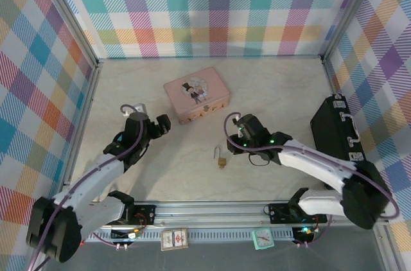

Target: Unlock the padlock with the key

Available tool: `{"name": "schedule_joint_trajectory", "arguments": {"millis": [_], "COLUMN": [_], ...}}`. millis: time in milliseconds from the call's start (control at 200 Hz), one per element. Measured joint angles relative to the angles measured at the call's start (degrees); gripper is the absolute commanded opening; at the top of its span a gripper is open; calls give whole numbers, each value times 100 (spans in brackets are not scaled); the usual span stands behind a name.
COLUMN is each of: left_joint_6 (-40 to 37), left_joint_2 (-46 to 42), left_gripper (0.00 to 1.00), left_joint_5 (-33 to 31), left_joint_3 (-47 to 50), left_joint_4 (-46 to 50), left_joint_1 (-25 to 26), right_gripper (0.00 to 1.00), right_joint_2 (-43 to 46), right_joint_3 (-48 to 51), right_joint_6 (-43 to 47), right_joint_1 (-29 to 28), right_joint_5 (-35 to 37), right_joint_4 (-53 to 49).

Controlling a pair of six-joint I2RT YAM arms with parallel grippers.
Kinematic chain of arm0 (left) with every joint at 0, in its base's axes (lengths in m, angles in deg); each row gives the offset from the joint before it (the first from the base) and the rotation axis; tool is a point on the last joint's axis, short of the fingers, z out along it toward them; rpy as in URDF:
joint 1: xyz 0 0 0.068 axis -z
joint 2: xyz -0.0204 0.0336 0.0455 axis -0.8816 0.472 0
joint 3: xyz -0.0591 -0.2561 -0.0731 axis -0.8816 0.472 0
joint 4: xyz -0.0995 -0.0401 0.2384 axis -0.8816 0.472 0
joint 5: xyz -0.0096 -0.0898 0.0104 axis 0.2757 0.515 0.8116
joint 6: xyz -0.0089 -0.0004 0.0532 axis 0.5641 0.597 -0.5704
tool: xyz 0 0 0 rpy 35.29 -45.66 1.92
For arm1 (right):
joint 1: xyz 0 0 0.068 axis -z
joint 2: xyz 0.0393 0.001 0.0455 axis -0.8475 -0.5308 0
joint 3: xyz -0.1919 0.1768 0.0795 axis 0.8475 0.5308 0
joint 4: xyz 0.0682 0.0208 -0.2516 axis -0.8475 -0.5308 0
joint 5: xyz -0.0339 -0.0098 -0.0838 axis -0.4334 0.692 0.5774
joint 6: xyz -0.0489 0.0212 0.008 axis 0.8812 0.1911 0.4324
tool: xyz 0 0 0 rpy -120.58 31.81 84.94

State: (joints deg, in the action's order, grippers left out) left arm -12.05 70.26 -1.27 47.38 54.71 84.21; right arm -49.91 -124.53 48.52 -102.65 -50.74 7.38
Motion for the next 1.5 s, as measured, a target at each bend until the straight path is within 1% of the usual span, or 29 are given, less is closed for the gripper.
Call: {"name": "schedule_joint_trajectory", "arguments": {"millis": [105,165,245,305,335,430,550,595,700,795,840,925,1000,1075,1230,1345,1500], "left_joint_6": [-155,-201,-210,-186,-173,-136,-76,-142,-437,-688,-772,-870,-973,-1152,-1561,-1794,-2243], "left_joint_2": [-634,-881,-1095,-1119,-1086,-931,-813,-800,-817,-673,-474,-37,286,483,828,1410,2267], "left_gripper": [100,100,100,100,100,100,100,100,100,100,100,100,100,100,100,100,100], "left_joint_5": [-481,-848,-1373,-1707,-1878,-2264,-2658,-2820,-3289,-3821,-4059,-4330,-4378,-4210,-3473,-2824,-2297], "left_joint_3": [-33,-63,-79,-149,-219,-402,-442,-413,-94,63,33,-66,-87,-50,323,592,791], "left_joint_4": [164,273,426,614,761,1025,1080,968,280,57,7,-13,-87,-328,-1298,-1991,-3169], "left_joint_1": [72,90,94,94,94,94,103,109,114,107,85,48,15,-72,-492,-863,-968], "right_gripper": [36,38,39,41,46,49,51,53,78,90,93,94,96,97,98,98,98], "right_joint_2": [719,1049,1276,1320,1325,1329,1331,1353,1543,1733,1764,1749,1683,1620,1510,1379,1314], "right_joint_3": [-24,22,131,214,251,367,501,566,885,1283,1484,1860,2070,2157,2199,2236,2334], "right_joint_6": [584,929,1279,1462,1547,1838,2317,2468,2767,3056,3185,3329,3351,3353,3309,3226,3222], "right_joint_1": [0,39,177,356,428,645,695,702,774,883,938,1075,1244,1375,1563,1674,1770], "right_joint_5": [645,1062,1486,1775,1884,2179,2361,2409,2481,2485,2485,2485,2481,2463,2422,2415,2406], "right_joint_4": [-17,149,420,586,638,857,1237,1366,1777,2260,2540,2962,3119,3248,3543,3670,3794]}}
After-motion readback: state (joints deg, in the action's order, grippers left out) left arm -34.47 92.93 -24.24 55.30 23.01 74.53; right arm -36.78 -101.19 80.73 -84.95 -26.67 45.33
